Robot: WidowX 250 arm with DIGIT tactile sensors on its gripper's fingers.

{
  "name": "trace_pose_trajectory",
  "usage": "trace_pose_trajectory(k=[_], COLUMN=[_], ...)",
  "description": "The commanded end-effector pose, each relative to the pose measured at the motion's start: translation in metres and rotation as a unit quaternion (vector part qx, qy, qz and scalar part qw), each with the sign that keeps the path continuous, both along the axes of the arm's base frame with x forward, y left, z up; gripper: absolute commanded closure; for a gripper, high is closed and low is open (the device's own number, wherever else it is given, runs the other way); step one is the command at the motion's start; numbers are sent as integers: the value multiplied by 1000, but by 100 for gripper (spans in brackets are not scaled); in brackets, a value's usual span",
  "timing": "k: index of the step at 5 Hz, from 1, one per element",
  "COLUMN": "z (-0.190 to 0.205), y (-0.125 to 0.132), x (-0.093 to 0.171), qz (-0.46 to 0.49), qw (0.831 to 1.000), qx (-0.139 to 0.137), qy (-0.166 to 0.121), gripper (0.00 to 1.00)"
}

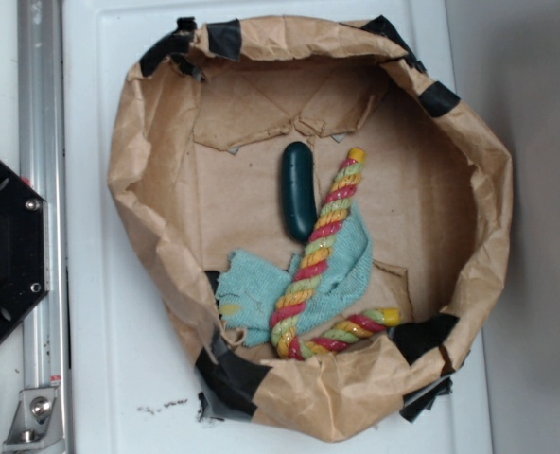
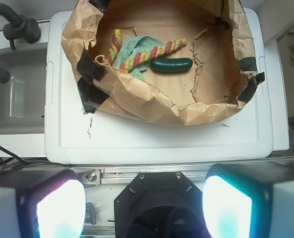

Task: Grab the plastic pickle.

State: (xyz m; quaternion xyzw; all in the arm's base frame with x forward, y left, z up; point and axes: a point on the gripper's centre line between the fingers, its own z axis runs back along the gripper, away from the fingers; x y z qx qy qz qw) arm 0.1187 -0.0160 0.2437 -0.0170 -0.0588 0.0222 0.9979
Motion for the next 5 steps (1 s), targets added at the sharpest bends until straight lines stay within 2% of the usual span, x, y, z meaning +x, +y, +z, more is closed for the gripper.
trace_pose_trajectory(k=[1, 2, 4, 5], z=[0, -13, -63, -111], y=[0, 15, 36, 48], x=[0, 46, 105, 136], qz=[0, -20, -143, -266], qw=[1000, 999, 990, 964], qx=[0, 28, 15, 7], qy=[0, -1, -1, 23], gripper=[0, 0, 0, 0])
